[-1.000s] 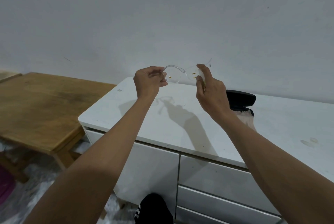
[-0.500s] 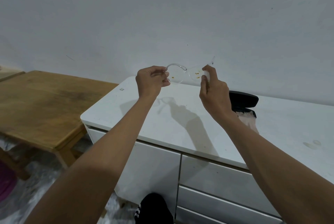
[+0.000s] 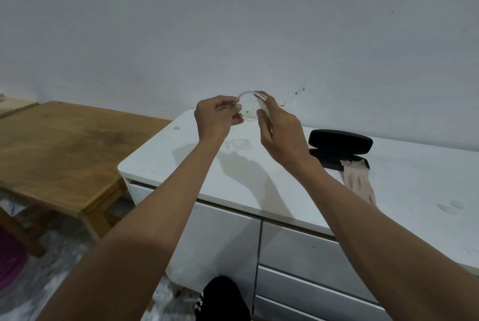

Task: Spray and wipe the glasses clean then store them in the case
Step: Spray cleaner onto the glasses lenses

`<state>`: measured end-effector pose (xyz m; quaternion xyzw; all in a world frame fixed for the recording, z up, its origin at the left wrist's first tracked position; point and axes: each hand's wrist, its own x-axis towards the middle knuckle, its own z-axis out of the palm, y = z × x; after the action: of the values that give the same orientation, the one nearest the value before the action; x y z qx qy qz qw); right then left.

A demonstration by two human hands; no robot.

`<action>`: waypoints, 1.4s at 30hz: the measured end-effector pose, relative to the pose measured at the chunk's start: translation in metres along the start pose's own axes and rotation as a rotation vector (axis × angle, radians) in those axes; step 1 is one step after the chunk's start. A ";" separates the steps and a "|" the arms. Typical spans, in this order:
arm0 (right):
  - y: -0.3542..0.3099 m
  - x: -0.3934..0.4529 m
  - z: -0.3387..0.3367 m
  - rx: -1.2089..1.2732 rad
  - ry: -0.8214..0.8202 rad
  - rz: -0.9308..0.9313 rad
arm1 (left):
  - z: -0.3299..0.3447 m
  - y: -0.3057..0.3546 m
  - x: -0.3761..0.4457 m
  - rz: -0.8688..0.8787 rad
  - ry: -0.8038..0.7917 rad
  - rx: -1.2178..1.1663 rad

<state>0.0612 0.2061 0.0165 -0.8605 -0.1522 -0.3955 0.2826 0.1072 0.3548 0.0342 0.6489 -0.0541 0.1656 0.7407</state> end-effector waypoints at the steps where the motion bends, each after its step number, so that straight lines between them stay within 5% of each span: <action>1: -0.001 0.000 0.002 0.000 0.006 -0.002 | -0.001 0.000 0.000 0.002 -0.001 0.001; 18: -0.002 -0.009 0.008 0.069 0.108 0.148 | -0.008 0.004 0.003 0.023 0.002 -0.009; 25: 0.019 -0.012 -0.012 0.550 0.384 0.646 | -0.008 0.006 0.011 0.023 0.002 -0.061; 29: 0.030 -0.003 -0.029 1.054 0.225 0.986 | -0.005 0.005 0.014 0.025 -0.019 -0.093; 34: 0.035 0.000 -0.036 1.440 0.118 1.008 | -0.003 0.006 0.015 0.029 -0.066 -0.108; 42: 0.025 0.003 -0.036 1.517 0.068 1.033 | -0.002 0.008 0.019 0.028 -0.088 -0.101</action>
<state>0.0540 0.1644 0.0282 -0.3933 0.0409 -0.0391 0.9177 0.1224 0.3611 0.0473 0.6166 -0.1042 0.1442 0.7669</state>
